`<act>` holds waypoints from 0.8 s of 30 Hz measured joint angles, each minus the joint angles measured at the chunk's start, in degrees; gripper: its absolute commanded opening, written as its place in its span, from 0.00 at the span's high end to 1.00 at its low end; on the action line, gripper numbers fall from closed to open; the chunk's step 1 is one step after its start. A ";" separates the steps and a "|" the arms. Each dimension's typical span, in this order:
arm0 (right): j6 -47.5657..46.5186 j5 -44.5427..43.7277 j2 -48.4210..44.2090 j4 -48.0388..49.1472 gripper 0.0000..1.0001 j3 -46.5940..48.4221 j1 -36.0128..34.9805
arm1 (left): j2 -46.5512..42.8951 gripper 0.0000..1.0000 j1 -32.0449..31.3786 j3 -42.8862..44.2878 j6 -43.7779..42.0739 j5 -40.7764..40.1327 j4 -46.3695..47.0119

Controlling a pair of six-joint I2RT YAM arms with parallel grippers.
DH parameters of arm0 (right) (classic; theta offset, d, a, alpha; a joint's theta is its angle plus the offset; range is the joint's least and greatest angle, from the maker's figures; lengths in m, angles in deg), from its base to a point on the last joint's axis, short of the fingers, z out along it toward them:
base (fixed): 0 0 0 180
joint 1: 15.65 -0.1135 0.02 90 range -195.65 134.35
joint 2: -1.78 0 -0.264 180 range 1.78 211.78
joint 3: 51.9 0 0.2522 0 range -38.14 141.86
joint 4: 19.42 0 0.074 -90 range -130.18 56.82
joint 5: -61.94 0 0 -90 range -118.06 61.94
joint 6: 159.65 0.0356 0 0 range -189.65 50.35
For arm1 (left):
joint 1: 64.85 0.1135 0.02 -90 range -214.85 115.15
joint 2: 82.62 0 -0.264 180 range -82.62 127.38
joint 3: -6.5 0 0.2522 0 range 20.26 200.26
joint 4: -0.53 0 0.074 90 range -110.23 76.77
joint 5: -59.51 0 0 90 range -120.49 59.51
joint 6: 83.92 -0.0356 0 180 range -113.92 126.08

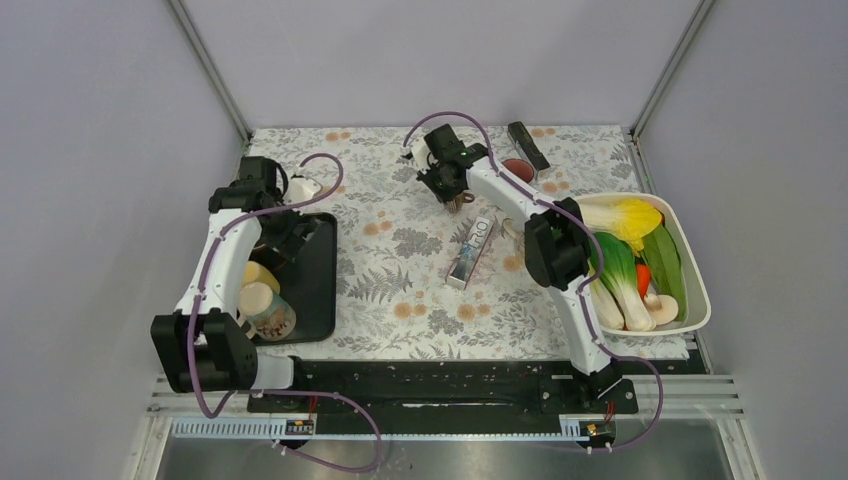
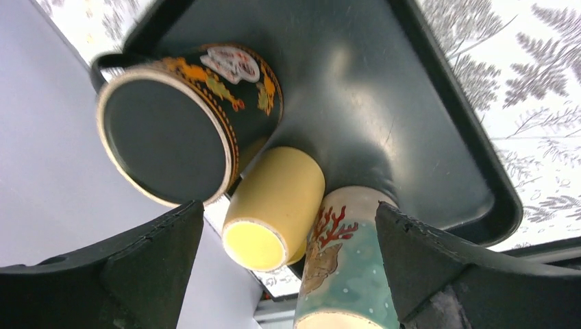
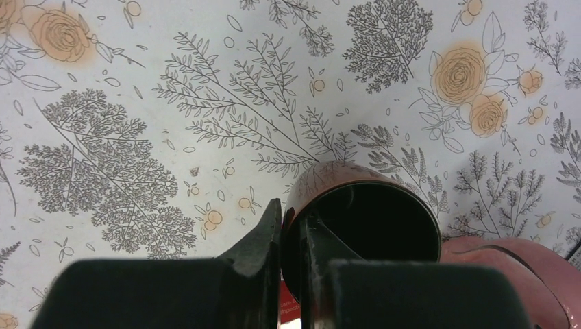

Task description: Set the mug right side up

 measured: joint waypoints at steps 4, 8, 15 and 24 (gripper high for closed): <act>-0.52 -1.46 0.70 -1.64 0.48 1.07 0.00 | -0.07 0.01 2.62 -3.72 -1.36 -0.83 -0.26; -0.70 -2.23 0.72 -2.80 0.12 1.07 0.00 | -0.68 0.01 6.12 -6.82 -3.10 -0.83 -2.93; -0.57 -1.36 -3.56 -3.17 0.01 -0.87 0.00 | -8.61 0.01 17.46 -7.52 -7.80 3.34 -7.32; -0.42 0.94 -16.33 -0.94 0.01 -4.70 -0.02 | -14.62 0.01 28.11 -7.52 -18.01 12.02 -17.38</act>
